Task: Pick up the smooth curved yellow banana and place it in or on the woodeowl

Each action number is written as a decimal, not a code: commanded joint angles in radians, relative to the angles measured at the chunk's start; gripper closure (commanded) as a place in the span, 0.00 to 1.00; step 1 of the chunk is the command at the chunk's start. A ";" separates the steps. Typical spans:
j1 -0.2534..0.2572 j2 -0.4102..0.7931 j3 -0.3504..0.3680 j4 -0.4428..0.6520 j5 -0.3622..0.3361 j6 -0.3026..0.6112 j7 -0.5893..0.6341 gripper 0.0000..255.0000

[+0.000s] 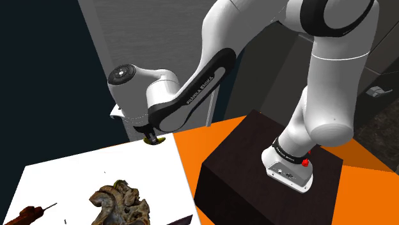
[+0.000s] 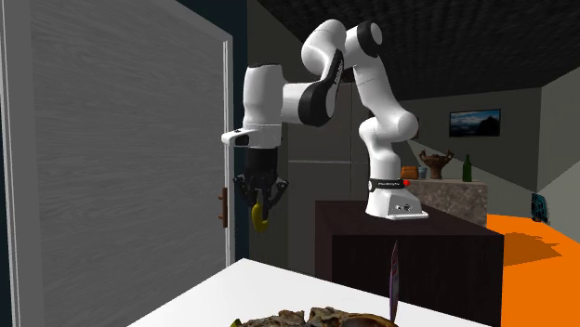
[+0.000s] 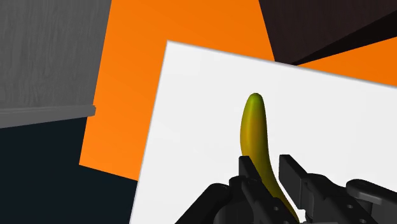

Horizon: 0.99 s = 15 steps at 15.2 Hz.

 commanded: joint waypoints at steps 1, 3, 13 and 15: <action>0.017 0.005 0.008 0.023 0.005 -0.023 0.015 1.00; 0.054 0.035 0.017 0.070 0.000 -0.050 0.055 1.00; 0.256 0.229 0.041 0.384 -0.026 -0.215 0.216 1.00; 0.300 0.278 0.042 0.466 -0.031 -0.255 0.240 1.00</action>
